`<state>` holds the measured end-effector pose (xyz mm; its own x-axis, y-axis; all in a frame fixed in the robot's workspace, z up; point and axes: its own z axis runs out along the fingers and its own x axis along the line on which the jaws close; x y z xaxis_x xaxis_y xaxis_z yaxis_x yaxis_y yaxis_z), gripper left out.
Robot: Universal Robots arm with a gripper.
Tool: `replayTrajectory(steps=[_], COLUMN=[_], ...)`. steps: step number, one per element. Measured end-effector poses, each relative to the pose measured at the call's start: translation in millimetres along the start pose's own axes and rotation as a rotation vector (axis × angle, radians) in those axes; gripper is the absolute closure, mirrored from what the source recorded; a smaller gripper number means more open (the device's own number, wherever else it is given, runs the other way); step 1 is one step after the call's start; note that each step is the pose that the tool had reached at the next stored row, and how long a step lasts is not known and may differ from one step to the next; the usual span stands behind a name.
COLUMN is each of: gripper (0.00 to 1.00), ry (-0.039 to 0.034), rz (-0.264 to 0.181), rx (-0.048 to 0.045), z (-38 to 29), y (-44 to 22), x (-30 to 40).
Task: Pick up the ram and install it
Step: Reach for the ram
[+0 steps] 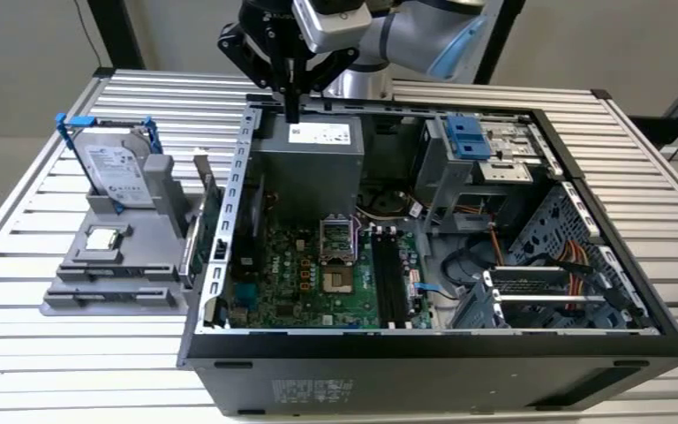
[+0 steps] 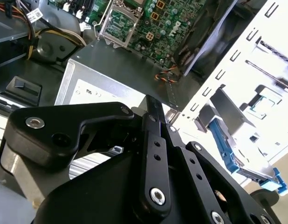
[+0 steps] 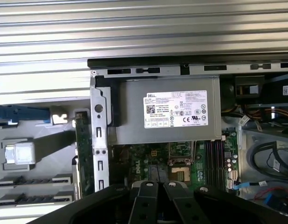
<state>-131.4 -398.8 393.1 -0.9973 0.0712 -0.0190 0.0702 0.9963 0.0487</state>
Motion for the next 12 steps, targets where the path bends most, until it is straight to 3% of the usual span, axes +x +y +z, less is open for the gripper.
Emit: replayTrajectory(steps=[12], gripper=[1.0], ry=[0.0], rz=[0.0], rx=[-0.0001], z=[-0.1], y=[-0.4], x=[4.7])
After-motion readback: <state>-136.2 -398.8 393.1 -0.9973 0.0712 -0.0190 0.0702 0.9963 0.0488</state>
